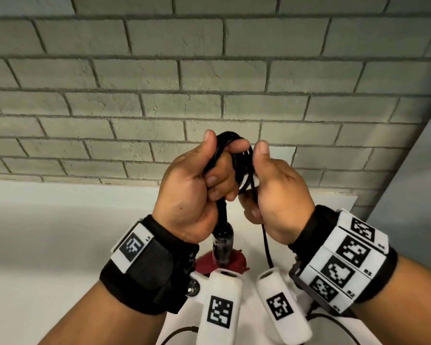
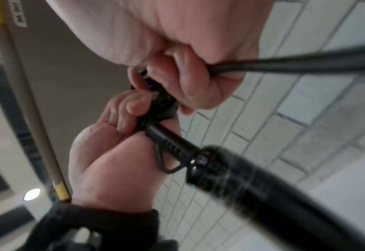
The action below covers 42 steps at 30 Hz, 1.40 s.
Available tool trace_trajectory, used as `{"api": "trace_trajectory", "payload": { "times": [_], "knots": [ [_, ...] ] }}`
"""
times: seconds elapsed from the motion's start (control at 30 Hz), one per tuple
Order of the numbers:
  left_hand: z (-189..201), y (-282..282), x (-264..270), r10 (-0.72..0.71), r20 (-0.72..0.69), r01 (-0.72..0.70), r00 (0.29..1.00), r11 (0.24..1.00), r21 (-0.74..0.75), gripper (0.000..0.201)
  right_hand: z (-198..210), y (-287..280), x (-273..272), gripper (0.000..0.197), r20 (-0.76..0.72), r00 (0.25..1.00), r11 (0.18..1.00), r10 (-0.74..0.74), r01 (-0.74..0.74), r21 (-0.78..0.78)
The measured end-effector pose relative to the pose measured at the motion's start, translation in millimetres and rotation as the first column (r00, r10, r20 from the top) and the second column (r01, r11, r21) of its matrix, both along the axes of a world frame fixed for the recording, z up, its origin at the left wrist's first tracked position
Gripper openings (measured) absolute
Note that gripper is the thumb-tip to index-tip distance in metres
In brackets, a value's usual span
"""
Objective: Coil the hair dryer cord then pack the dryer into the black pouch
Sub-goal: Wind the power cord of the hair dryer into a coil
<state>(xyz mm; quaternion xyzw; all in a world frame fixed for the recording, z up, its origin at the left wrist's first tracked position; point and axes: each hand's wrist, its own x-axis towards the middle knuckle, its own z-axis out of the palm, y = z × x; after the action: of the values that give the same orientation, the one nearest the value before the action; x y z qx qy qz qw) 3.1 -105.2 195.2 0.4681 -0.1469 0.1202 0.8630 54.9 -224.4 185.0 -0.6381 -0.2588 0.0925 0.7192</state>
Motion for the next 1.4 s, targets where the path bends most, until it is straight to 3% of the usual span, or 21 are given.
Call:
{"api": "trace_trajectory", "payload": {
  "times": [0.1,0.27,0.47,0.6,0.7,0.8,0.87,0.93,1.03,1.1,1.17,1.27,1.33,1.4],
  "knots": [
    [0,-6,-2,-0.056,0.02,0.056,0.998,0.998,0.002,0.046,3,2,1,0.06,-0.205,0.965,0.985,0.163,-0.149,0.085],
    [1,-7,-3,-0.156,0.033,0.157,0.987,0.986,-0.049,0.034,5,3,5,0.049,-0.275,0.925,0.95,0.261,-0.195,0.244],
    [1,-7,3,-0.209,0.02,0.21,0.978,0.976,-0.065,0.051,7,3,4,0.058,-0.262,0.949,0.984,0.174,-0.153,0.096],
    [-1,-3,4,-0.154,-0.009,0.154,0.988,0.987,-0.05,0.056,-2,-4,8,0.034,-0.164,0.98,0.993,0.114,-0.11,0.033],
    [4,3,5,-0.056,-0.005,0.056,0.998,0.997,-0.051,0.052,-16,-9,15,0.013,0.159,0.986,0.994,-0.056,0.07,-0.086],
    [9,10,8,0.003,0.0,-0.003,1.0,0.998,-0.057,0.051,-30,-12,11,0.017,0.57,0.818,0.92,-0.078,0.28,-0.275],
    [9,11,10,0.053,-0.005,-0.053,0.999,0.998,-0.032,0.052,-34,-12,5,0.025,0.686,0.728,0.859,-0.007,0.356,-0.369],
    [6,9,12,0.121,-0.007,-0.121,0.993,0.993,0.004,0.052,-30,-11,3,0.025,0.65,0.757,0.826,0.058,0.33,-0.457],
    [-2,1,16,0.24,-0.028,-0.238,0.97,0.969,0.061,0.047,-17,-11,4,0.027,0.351,0.926,0.855,0.136,0.07,-0.514],
    [-6,-5,19,0.383,-0.005,-0.373,0.924,0.902,0.216,0.04,-11,-13,3,0.029,0.173,0.964,0.869,0.202,-0.094,-0.487],
    [-11,-8,24,0.513,0.099,-0.504,0.853,0.759,0.411,0.033,-9,-14,1,0.028,0.085,0.962,0.859,0.261,-0.191,-0.475],
    [-22,-2,32,0.558,0.291,-0.6,0.777,0.515,0.613,0.034,-5,-18,-1,0.017,0.003,0.963,0.869,0.269,-0.242,-0.432],
    [-29,5,35,0.52,0.37,-0.595,0.77,0.375,0.711,0.035,-1,-21,0,0.017,0.044,0.969,0.847,0.244,-0.191,-0.495],
    [-35,8,34,0.451,0.361,-0.533,0.816,0.346,0.772,0.04,3,-23,3,0.028,0.169,0.963,0.79,0.211,-0.066,-0.609]
  ]
}}
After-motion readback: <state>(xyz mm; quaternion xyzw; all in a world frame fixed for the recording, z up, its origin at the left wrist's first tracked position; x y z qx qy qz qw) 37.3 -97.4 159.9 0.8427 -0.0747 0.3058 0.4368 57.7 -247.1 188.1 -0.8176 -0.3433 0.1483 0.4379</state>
